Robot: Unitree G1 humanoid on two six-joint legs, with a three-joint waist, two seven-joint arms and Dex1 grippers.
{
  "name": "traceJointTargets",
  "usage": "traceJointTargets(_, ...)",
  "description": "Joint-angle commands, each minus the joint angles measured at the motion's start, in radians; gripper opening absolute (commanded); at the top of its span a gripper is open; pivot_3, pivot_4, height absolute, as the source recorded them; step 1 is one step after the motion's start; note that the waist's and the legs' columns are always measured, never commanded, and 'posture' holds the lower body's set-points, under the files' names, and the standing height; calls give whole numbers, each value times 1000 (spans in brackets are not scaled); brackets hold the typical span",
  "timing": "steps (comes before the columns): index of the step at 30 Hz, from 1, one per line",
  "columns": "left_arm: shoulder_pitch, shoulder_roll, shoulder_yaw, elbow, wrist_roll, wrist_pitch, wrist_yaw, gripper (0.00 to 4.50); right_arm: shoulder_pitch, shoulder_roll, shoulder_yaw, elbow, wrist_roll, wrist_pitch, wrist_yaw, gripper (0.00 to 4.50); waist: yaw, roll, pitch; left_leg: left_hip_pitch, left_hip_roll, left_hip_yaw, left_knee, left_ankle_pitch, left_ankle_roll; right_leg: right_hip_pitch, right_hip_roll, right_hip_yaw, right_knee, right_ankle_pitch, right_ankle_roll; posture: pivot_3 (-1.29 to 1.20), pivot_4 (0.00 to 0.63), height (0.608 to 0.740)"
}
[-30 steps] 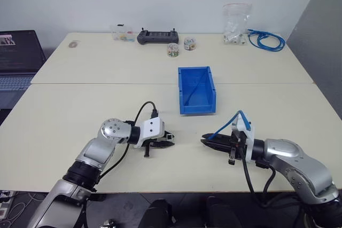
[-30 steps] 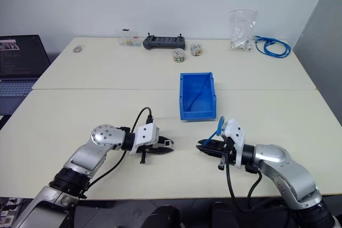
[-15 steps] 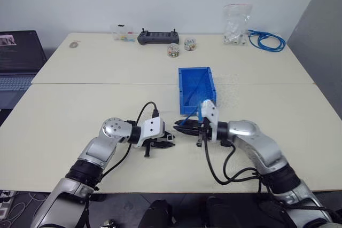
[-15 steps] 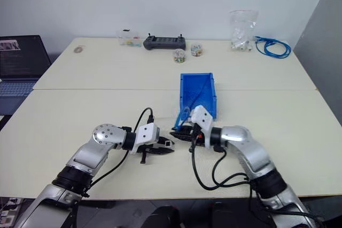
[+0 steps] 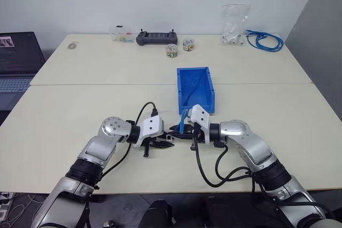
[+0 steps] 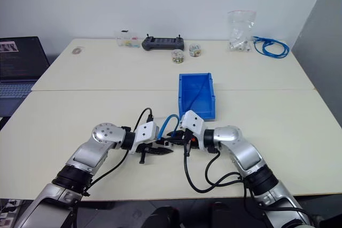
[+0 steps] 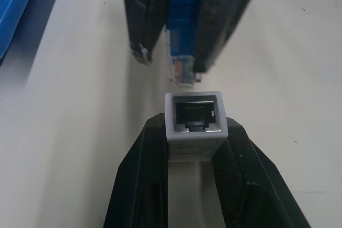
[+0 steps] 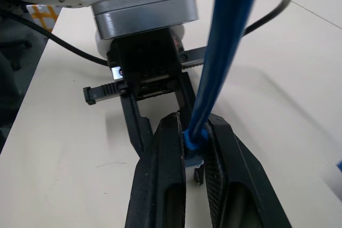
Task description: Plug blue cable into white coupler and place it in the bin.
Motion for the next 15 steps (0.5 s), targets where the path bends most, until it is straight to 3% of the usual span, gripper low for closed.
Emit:
traceJointTargets(1, 19, -1, -51, 37, 37, 13, -28, 796, -27, 16, 3, -12, -11, -13, 16, 180, -1, 0, 0, 0, 0, 0, 0, 0, 0, 0, 0, 0, 0, 0, 0, 0, 150, 740)
traceJointTargets(15, 31, -3, -55, 53, 44, 4, -29, 796, -48, 26, 24, 56, -78, -7, 21, 180, -5, 0, -3, 3, 0, 2, 0, 0, 0, 0, 0, 0, 4, 0, 0, 0, 150, 740)
